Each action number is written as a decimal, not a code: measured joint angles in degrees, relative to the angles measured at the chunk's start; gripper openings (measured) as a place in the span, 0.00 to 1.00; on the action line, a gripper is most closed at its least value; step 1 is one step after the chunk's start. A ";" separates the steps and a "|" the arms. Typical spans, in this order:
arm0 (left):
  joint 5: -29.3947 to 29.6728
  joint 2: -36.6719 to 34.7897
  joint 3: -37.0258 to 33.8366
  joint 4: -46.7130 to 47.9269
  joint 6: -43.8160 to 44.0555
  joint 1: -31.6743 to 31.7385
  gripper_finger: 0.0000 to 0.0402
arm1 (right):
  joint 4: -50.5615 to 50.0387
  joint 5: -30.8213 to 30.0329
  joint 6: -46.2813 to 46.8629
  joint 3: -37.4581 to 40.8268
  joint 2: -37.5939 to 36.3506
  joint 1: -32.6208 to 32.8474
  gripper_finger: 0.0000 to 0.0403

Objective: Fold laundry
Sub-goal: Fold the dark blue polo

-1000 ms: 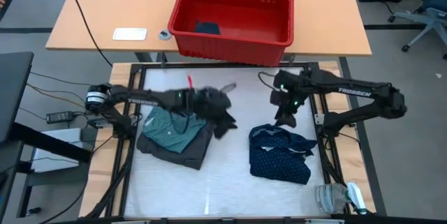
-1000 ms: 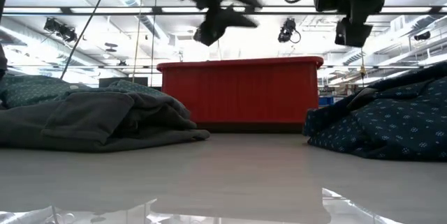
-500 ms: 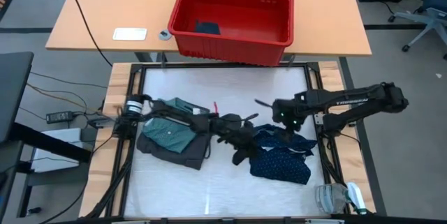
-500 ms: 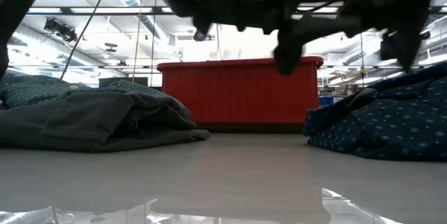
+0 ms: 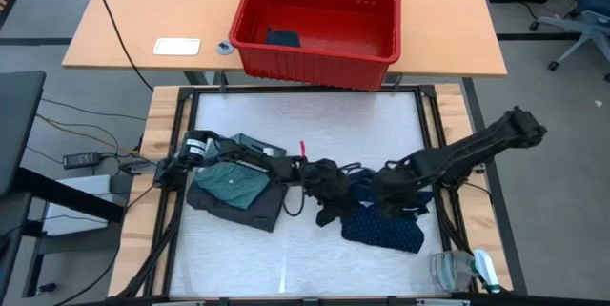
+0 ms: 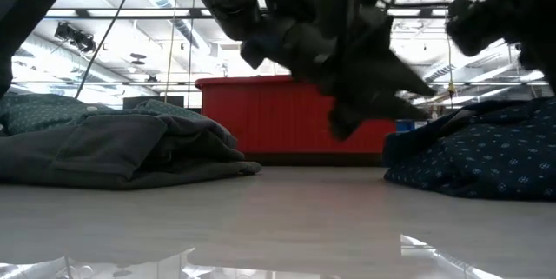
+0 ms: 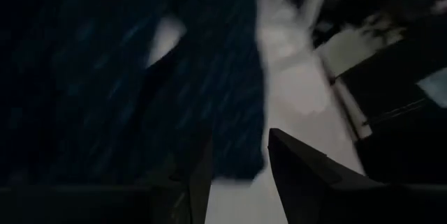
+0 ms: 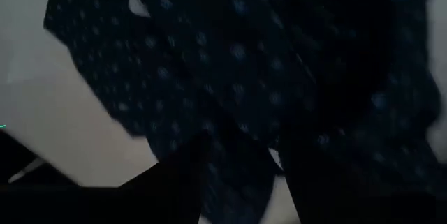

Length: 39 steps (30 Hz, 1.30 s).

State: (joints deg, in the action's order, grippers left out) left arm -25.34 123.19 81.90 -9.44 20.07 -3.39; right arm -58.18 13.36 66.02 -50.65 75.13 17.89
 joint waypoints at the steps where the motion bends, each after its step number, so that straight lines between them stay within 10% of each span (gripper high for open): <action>1: 0.06 -0.62 0.07 3.58 1.18 0.11 0.36 | 2.12 0.12 -0.06 0.02 1.97 0.10 0.46; 10: 1.94 -14.20 0.12 39.21 -5.54 -1.42 0.31 | 40.34 8.69 -1.97 -3.89 17.66 1.47 0.46; 14: 6.68 -21.96 0.16 47.90 -7.81 -1.41 0.29 | 38.32 7.69 -4.81 -9.12 16.72 1.30 0.46; 22: 13.78 -26.76 0.17 45.65 -13.27 -4.51 0.29 | 20.69 0.43 -14.63 -12.83 9.94 2.04 0.46; 39: 17.82 -9.59 0.06 36.11 -30.20 -10.33 0.46 | 20.09 -9.54 -15.77 -12.76 21.91 12.43 0.40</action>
State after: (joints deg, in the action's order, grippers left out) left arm -7.52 113.60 81.95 26.66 -10.13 -13.72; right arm -38.09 3.83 50.25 -63.42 97.04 30.32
